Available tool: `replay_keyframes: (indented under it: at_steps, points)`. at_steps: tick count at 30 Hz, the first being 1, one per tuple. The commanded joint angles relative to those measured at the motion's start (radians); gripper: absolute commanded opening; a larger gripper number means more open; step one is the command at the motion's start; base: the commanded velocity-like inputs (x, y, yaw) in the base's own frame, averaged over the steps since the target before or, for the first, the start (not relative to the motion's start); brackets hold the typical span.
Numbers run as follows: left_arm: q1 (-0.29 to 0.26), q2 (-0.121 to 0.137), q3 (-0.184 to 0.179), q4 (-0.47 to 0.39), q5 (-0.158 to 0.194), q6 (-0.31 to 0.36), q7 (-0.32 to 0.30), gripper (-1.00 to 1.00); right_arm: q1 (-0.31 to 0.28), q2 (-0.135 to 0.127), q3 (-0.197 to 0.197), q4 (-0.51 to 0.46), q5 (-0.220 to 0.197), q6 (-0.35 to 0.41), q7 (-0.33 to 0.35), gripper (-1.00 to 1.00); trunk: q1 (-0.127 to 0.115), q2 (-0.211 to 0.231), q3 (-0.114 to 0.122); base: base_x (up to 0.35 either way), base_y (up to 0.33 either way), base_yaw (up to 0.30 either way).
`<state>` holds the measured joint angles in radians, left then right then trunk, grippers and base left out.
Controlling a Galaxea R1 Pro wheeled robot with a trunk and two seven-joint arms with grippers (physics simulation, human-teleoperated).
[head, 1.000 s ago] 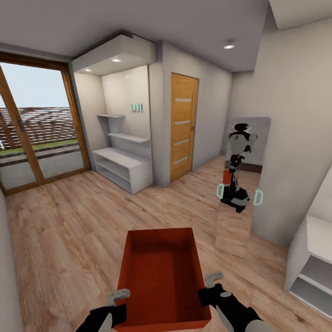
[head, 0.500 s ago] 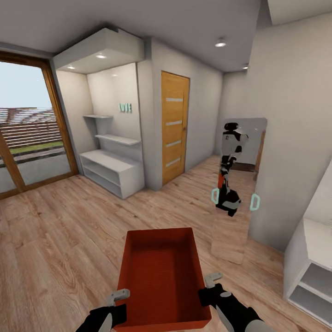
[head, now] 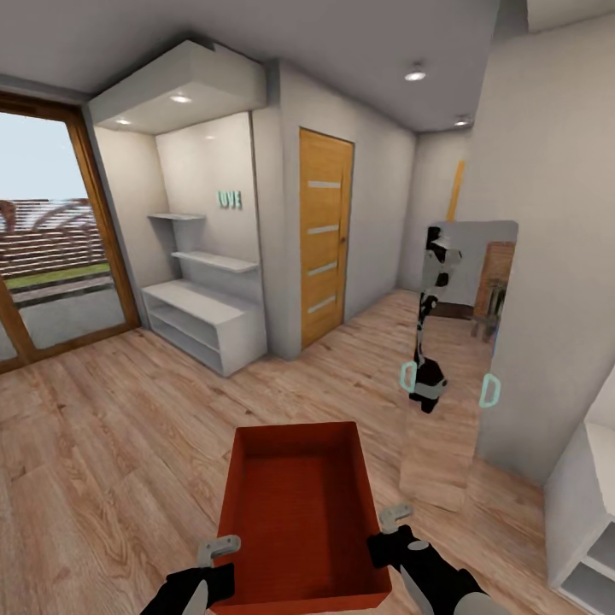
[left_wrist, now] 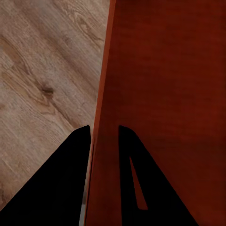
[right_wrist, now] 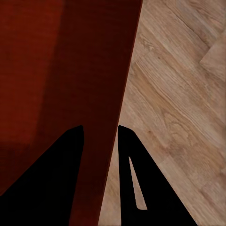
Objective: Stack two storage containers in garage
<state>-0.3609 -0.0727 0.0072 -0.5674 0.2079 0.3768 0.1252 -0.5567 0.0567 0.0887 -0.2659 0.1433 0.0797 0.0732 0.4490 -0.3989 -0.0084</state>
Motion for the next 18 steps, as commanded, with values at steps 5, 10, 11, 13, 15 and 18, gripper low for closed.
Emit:
replay_keyframes:
  at_steps: [5, 10, 11, 13, 15, 18]
  points:
    - [0.0, -0.001, 0.0, -0.003, -0.02, -0.012, 0.011, -1.0, 0.0, 0.037, -0.014, 0.001, 0.002, 0.006, 0.031, -1.0, 0.001, -0.001, -0.001, 0.327, 0.036, 0.0]
    - [0.0, -0.001, -0.001, -0.003, -0.02, -0.012, 0.011, -1.0, 0.0, 0.037, -0.014, 0.001, 0.004, 0.005, 0.031, -1.0, 0.001, -0.001, -0.001, 0.327, 0.003, 0.0]
    - [0.0, -0.001, 0.0, -0.003, -0.02, -0.012, 0.011, -1.0, 0.0, 0.037, -0.014, 0.0, 0.004, 0.005, 0.031, -1.0, 0.001, -0.001, -0.001, 0.327, 0.0, 0.0]
    - [0.0, -0.001, 0.0, -0.003, -0.019, -0.012, 0.011, -1.0, 0.0, 0.037, -0.014, 0.0, 0.004, 0.005, 0.031, -1.0, 0.001, -0.001, -0.001, 0.327, 0.0, 0.0]
    - [0.0, -0.001, 0.0, -0.003, -0.019, -0.012, 0.011, -1.0, 0.0, 0.037, -0.014, 0.001, 0.004, 0.005, 0.031, -1.0, 0.001, -0.001, -0.001, 0.327, 0.0, 0.0]
    - [0.0, -0.001, 0.0, -0.003, -0.02, -0.012, 0.011, -1.0, 0.0, 0.037, -0.014, 0.001, 0.004, 0.005, 0.031, -1.0, 0.001, -0.001, -0.001, 0.327, 0.0, 0.0]
